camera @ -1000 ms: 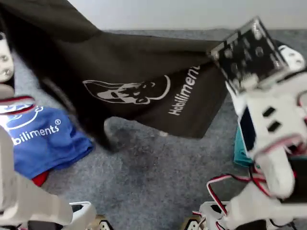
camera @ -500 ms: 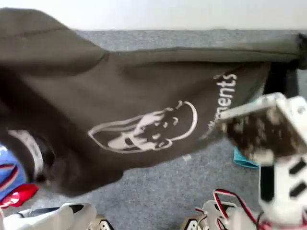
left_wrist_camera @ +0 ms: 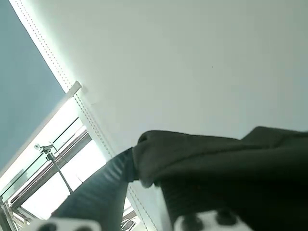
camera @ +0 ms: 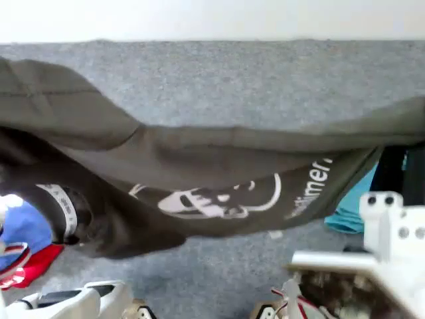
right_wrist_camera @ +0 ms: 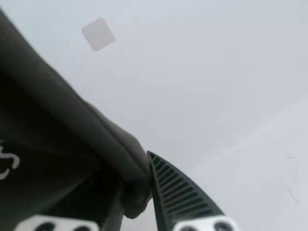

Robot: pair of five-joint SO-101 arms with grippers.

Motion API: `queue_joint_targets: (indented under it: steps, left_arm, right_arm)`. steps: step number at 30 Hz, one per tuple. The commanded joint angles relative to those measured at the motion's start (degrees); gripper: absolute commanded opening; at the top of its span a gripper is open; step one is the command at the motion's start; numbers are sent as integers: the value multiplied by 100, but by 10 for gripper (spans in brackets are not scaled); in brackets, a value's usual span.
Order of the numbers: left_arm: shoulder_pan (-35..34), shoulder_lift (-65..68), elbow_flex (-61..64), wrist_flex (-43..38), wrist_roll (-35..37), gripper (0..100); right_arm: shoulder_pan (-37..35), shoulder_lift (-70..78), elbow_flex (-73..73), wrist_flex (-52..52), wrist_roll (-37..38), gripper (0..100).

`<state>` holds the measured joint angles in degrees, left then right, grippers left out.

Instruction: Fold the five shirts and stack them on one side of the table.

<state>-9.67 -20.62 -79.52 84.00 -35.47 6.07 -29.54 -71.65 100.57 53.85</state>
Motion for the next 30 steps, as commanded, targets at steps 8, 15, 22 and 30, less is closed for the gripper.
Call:
queue_joint_targets:
  steps: [8, 15, 22, 30]
  left_arm:
    - [0, -308, 4, 457, -53, 13]
    - [9, 123, 1182, 589, -62, 13]
    - [26, 905, 3697, 457, -62, 13]
    - [0, 2013, 5798, -967, -62, 13]
  right_arm:
    - [488, -1420, 2268, 215, 545, 10]
    - [374, -1420, 4721, -347, 510, 10]
    - [-655, -1420, 7938, -1974, 431, 10]
    - [-1059, -673, 10057, -4796, 378, 10]
